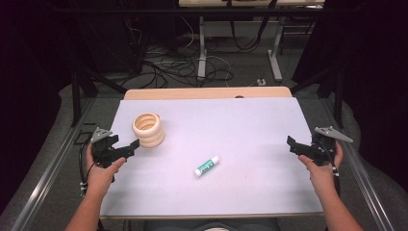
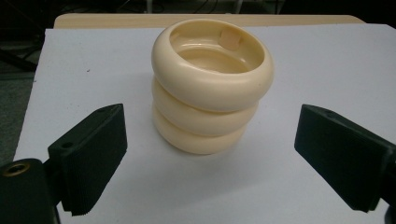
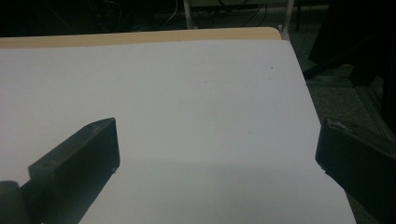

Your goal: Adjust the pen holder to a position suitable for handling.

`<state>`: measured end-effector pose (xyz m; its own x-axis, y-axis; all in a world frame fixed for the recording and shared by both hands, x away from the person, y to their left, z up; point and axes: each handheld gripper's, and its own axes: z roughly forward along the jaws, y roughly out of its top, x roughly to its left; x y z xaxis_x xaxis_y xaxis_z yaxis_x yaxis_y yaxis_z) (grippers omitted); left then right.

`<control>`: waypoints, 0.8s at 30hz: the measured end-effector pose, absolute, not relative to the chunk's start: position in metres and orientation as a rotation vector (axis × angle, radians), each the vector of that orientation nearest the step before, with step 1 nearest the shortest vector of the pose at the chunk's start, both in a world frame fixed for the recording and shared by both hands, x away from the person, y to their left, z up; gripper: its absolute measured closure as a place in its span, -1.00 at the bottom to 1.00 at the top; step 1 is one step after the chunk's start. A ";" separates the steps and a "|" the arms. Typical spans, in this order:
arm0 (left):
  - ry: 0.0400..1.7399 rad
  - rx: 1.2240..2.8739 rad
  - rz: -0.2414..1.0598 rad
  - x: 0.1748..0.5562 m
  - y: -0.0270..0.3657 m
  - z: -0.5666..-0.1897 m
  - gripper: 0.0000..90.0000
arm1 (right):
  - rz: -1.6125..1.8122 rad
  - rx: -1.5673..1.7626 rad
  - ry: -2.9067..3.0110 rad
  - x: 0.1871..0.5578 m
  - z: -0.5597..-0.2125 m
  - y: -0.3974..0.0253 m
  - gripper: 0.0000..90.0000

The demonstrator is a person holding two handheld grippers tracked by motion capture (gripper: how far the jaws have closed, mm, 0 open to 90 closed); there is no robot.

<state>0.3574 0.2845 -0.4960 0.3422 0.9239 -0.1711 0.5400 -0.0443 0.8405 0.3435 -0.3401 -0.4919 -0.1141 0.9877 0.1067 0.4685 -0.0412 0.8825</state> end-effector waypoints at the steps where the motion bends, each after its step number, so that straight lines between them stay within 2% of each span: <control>1: 1.318 1.708 0.535 0.357 0.285 -0.496 -0.79 | 1.101 1.562 1.634 0.343 -0.491 -0.339 -1.00; 9: 1.318 1.659 0.474 0.360 0.284 -0.490 -0.79 | 1.105 1.548 1.661 0.343 -0.494 -0.333 -1.00; 24: 1.363 1.665 0.394 0.375 0.272 -0.480 -0.72 | 1.110 1.535 1.697 0.346 -0.497 -0.326 -1.00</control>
<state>0.3754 0.2721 -0.4799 0.3358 0.8956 -0.2917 0.6017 0.0342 0.7980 0.3456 -0.3257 -0.4970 -0.1608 0.9813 0.1054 0.4898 -0.0134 0.8717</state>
